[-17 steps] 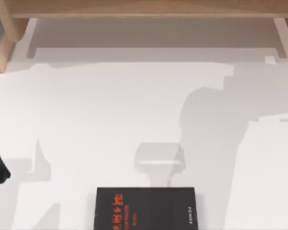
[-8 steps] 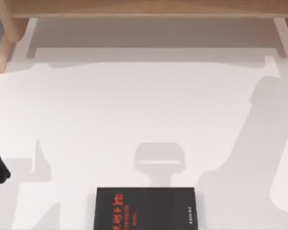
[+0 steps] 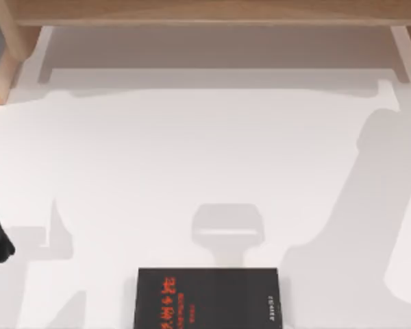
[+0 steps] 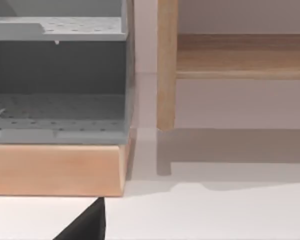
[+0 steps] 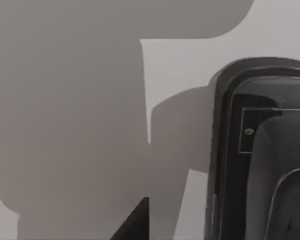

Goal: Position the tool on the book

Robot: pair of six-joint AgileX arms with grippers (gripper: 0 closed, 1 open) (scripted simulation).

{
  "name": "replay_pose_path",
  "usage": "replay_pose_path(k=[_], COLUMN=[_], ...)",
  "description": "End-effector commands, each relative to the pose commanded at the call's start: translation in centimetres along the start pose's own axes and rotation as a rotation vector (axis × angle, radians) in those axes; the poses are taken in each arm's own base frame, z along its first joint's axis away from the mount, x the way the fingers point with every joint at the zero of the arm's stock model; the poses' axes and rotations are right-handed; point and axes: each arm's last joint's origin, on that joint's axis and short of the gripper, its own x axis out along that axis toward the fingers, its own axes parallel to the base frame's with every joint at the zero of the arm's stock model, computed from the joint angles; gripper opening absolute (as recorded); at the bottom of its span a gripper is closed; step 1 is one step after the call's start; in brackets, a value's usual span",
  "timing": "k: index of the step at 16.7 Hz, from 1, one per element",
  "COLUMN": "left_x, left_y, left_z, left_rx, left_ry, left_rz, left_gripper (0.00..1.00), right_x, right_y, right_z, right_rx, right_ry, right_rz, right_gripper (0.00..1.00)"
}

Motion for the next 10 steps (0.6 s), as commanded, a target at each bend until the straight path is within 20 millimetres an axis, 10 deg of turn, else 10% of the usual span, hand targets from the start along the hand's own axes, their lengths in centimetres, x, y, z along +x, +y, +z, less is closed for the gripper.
replay_pose_path(k=[7,10], left_x=[0.0,0.0], left_y=[0.0,0.0], left_z=[0.0,0.0], left_rx=[0.0,0.0], left_ry=[0.0,0.0], left_rz=[0.0,0.0], left_gripper=[1.0,1.0], right_x=[0.0,0.0], right_y=[0.0,0.0], right_z=[0.0,0.0], right_rx=[0.0,0.0], right_ry=[0.0,0.0], right_rz=[0.0,0.0], right_gripper=[0.02,0.0])
